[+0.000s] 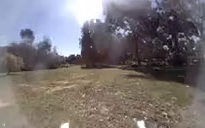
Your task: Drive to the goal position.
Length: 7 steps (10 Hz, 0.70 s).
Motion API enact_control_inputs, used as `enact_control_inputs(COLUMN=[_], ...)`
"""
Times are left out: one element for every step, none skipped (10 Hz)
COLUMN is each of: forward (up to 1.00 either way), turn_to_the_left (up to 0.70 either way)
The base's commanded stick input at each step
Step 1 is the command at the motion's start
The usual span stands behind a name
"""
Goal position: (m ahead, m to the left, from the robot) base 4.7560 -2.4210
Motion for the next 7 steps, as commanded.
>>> enact_control_inputs(forward=[0.70,0.70,0.70,0.70,0.70,0.70,0.70], turn_to_the_left=[0.00,0.00,0.00,0.00,0.00,0.00,0.00])
